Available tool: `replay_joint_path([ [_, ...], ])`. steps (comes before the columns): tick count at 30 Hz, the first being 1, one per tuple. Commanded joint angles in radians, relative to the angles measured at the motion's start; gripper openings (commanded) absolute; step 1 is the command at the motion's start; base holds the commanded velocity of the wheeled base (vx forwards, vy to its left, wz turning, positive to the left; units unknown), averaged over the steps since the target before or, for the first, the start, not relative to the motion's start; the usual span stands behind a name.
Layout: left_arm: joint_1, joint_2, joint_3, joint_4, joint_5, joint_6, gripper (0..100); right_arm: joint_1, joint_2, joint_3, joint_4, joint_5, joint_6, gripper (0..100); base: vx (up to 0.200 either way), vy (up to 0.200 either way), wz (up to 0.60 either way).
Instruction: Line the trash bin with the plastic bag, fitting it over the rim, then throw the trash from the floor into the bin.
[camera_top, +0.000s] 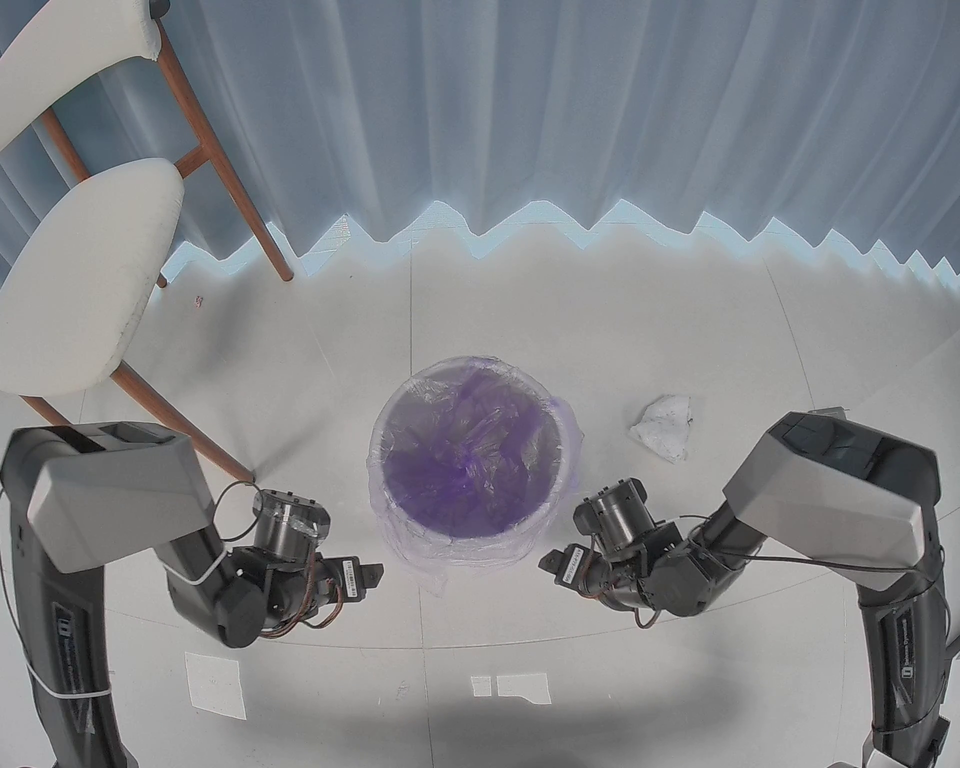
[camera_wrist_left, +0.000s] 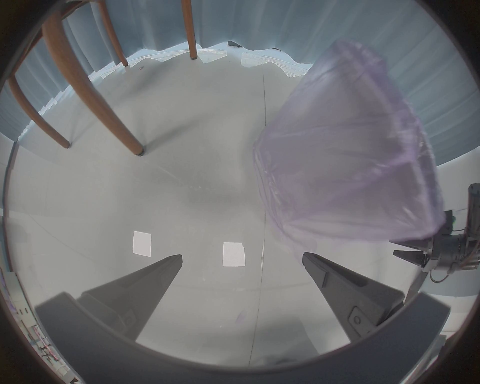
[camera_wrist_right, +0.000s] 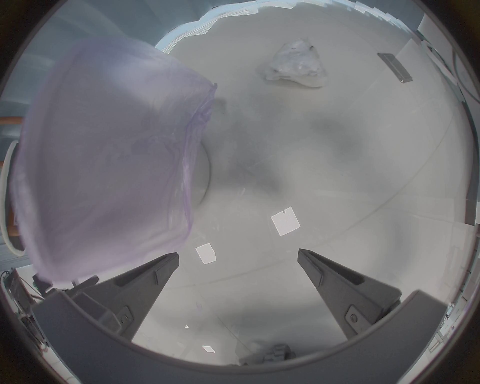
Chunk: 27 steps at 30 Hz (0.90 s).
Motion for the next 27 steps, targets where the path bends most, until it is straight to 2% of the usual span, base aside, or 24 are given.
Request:
replay_joint_path([
  [1, 0.005, -0.382, 0.320, -0.052, -0.033, -0.006, 100, 0.045, -0.286, 0.356, -0.155, 0.012, 0.009, 100, 0.000, 0.000, 0.00],
  [3, 0.006, -0.422, 0.349, -0.060, -0.033, -0.006, 100, 0.047, -0.318, 0.402, -0.172, 0.012, 0.011, 100, 0.000, 0.000, 0.00],
  [7, 0.003, -0.634, 0.475, -0.063, -0.037, -0.017, 100, 0.067, -0.488, 0.609, -0.312, 0.011, 0.020, 100, 0.000, 0.000, 0.00],
  [10, -0.003, -0.718, 0.505, -0.065, -0.037, -0.052, 100, 0.072, -0.574, 0.701, -0.416, 0.009, 0.061, 100, 0.000, 0.000, 0.00],
  [13, -0.020, -0.781, 0.508, -0.061, -0.035, -0.154, 100, 0.085, -0.655, 0.801, -0.491, 0.005, 0.107, 100, 0.000, 0.000, 0.00],
  [14, -0.021, -0.784, 0.507, -0.060, -0.033, -0.164, 100, 0.085, -0.662, 0.810, -0.496, 0.003, 0.110, 100, 0.000, 0.000, 0.00],
  [15, -0.026, -0.790, 0.501, -0.052, -0.030, -0.224, 100, 0.087, -0.695, 0.859, -0.506, -0.001, 0.123, 100, 0.000, 0.000, 0.00],
  [17, -0.032, -0.789, 0.491, -0.051, -0.029, -0.275, 100, 0.085, -0.717, 0.894, -0.511, -0.003, 0.140, 100, 0.000, 0.000, 0.00],
  [19, -0.060, -0.786, 0.475, -0.046, -0.029, -0.335, 100, 0.085, -0.726, 0.911, -0.520, -0.012, 0.193, 100, 0.000, 0.000, 0.00],
  [22, -0.139, -0.763, 0.442, 0.003, -0.027, -0.430, 100, 0.087, -0.715, 0.910, -0.546, -0.078, 0.278, 100, 0.000, 0.000, 0.00],
  [25, -0.199, -0.724, 0.412, 0.080, -0.027, -0.503, 100, 0.088, -0.694, 0.914, -0.560, -0.129, 0.315, 100, 0.000, 0.000, 0.00],
  [26, -0.222, -0.695, 0.364, 0.109, -0.027, -0.548, 100, 0.088, -0.675, 0.931, -0.574, -0.156, 0.330, 100, 0.000, 0.000, 0.00],
  [27, -0.222, -0.695, 0.364, 0.109, -0.027, -0.548, 100, 0.088, -0.675, 0.931, -0.574, -0.156, 0.330, 100, 0.000, 0.000, 0.00],
])
